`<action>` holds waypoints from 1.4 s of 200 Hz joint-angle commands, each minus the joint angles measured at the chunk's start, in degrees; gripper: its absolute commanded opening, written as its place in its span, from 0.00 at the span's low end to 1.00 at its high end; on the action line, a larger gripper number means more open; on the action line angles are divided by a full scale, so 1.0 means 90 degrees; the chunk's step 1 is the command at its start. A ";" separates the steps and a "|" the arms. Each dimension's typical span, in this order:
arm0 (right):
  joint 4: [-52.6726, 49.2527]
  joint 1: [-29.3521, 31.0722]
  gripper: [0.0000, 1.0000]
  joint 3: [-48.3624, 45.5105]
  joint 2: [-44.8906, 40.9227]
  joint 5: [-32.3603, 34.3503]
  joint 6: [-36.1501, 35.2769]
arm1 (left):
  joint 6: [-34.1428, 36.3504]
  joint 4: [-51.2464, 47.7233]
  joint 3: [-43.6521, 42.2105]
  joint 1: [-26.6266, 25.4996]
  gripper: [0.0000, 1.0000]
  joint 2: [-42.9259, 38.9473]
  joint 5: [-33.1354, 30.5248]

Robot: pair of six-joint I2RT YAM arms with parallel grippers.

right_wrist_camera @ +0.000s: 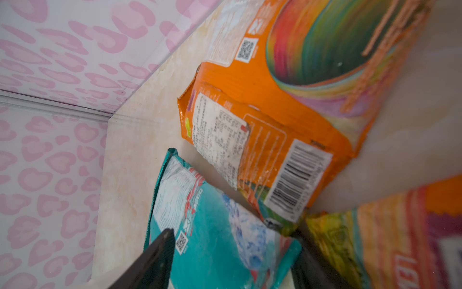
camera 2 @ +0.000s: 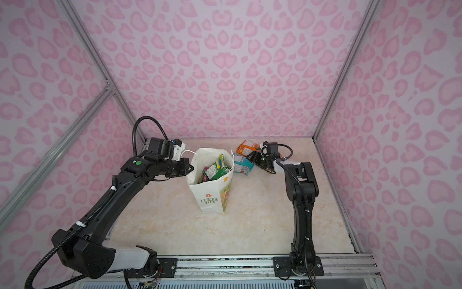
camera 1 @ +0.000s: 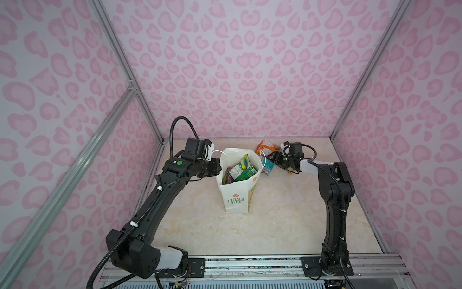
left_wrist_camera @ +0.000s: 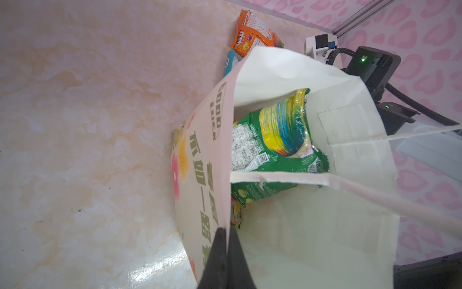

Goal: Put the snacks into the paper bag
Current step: 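Lower the right gripper and close it on the teal packet's edge, then lift the teal packet with the right gripper and carry it over the bag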

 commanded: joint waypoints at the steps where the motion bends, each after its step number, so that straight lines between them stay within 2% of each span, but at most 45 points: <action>1: -0.0403 0.0041 0.62 -0.0033 0.0163 0.0036 0.0103 | 0.0044 0.0180 0.0027 0.0011 0.04 -0.0089 0.0024; 61: 0.0012 0.0050 0.31 -0.0345 -0.0039 -0.0132 0.0187 | 0.0044 0.0171 0.0026 0.0013 0.04 -0.0094 0.0043; 93: 0.0228 0.0050 0.18 -0.0505 -0.0154 -0.0209 0.0290 | 0.0051 0.0170 0.0026 0.0014 0.04 -0.0121 0.0030; 159: 0.0823 0.0041 0.00 -0.1258 -0.0845 -0.0318 0.0536 | 0.0044 0.0161 0.0036 0.0013 0.04 -0.0114 0.0011; 201: 0.1004 0.0024 0.00 -0.1747 -0.1549 -0.0337 0.0674 | 0.0051 0.0151 0.0033 0.0013 0.04 -0.0095 0.0004; 280: 0.0655 0.0021 0.00 -0.2286 -0.3210 -0.0101 0.0674 | 0.0035 0.0141 0.0036 0.0014 0.05 -0.0070 0.0028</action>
